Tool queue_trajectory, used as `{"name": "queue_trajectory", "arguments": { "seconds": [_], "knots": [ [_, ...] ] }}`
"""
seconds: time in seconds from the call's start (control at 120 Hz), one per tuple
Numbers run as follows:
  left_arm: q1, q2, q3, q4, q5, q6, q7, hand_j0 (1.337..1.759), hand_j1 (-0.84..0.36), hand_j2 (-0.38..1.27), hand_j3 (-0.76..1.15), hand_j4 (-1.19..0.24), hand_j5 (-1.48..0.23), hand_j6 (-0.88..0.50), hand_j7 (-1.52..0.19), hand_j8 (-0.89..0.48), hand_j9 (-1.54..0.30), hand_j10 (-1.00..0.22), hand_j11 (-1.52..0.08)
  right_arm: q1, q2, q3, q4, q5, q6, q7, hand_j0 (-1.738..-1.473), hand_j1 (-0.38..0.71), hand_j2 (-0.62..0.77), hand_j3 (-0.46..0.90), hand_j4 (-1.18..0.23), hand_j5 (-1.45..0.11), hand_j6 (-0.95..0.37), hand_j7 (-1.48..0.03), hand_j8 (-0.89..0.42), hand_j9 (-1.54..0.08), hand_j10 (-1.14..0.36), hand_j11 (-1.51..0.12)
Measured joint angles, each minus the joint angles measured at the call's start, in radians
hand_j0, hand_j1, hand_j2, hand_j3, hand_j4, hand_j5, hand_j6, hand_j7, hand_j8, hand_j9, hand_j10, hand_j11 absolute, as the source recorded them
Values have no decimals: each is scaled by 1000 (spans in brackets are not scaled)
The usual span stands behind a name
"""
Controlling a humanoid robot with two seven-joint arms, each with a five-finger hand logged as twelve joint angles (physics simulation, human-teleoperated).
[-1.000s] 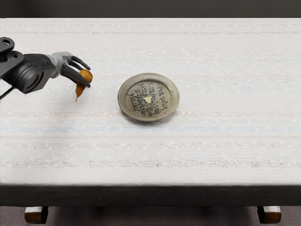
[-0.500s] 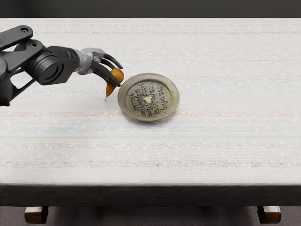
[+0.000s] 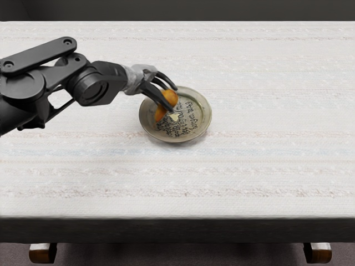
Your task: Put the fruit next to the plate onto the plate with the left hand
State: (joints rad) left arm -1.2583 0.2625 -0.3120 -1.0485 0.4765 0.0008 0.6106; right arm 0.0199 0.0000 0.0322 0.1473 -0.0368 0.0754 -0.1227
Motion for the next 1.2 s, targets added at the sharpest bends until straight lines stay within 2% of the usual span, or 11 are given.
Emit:
{"name": "queue_trajectory", "arguments": {
  "seconds": [0.183,0.383,0.492,0.592,0.692,0.783,0.9,1.058,1.2],
  "knots": [
    [-10,-2,-11,22,2,1,0,1657,68,151,0,-271,-354,-234,-348,-248,-357,-269,-357,0,0,0,0,0,0,0,-1658,-349,0,0,0,0,0,0,0,0,0,0],
    [-1,33,-29,28,-38,-5,0,1658,244,57,0,-103,-133,-89,-131,-94,-134,-102,-134,0,0,0,0,0,0,0,-1658,-349,0,0,0,0,0,0,0,0,0,0],
    [27,126,-52,28,-125,-100,0,1658,287,34,0,-61,-78,-54,-77,-56,-79,-61,-79,0,0,0,0,0,0,0,-1658,-349,0,0,0,0,0,0,0,0,0,0],
    [160,200,-161,28,-181,-262,0,1658,311,21,0,-37,-48,-33,-47,-35,-48,-37,-48,0,0,0,0,0,0,0,-1658,-349,0,0,0,0,0,0,0,0,0,0],
    [216,271,-264,28,-235,-430,0,1658,326,13,0,-23,-29,-20,-29,-21,-30,-23,-30,0,0,0,0,0,0,0,-1658,-349,0,0,0,0,0,0,0,0,0,0],
    [299,331,-359,29,-304,-535,0,1658,334,8,0,-15,-19,-13,-18,-13,-19,-14,-19,0,0,0,0,-1,0,0,-1658,-349,0,0,0,0,0,0,0,0,0,0],
    [375,397,-463,30,-406,-587,0,1658,341,5,0,-8,-11,-7,-10,-7,-11,-8,-11,0,0,0,0,-1,0,0,-1658,-349,0,0,0,0,0,0,0,0,0,0],
    [467,488,-506,61,-555,-607,0,1658,345,2,0,-3,-5,-2,-5,-2,-5,-3,-5,2,0,0,0,-1,1,0,-1658,-349,0,0,0,0,0,0,0,0,0,0],
    [476,530,-517,78,-618,-611,0,1658,347,1,0,0,-2,0,-2,0,-2,0,-2,3,0,0,0,-1,1,0,-1658,-349,0,0,0,0,0,0,0,0,0,0]
  ]
}}
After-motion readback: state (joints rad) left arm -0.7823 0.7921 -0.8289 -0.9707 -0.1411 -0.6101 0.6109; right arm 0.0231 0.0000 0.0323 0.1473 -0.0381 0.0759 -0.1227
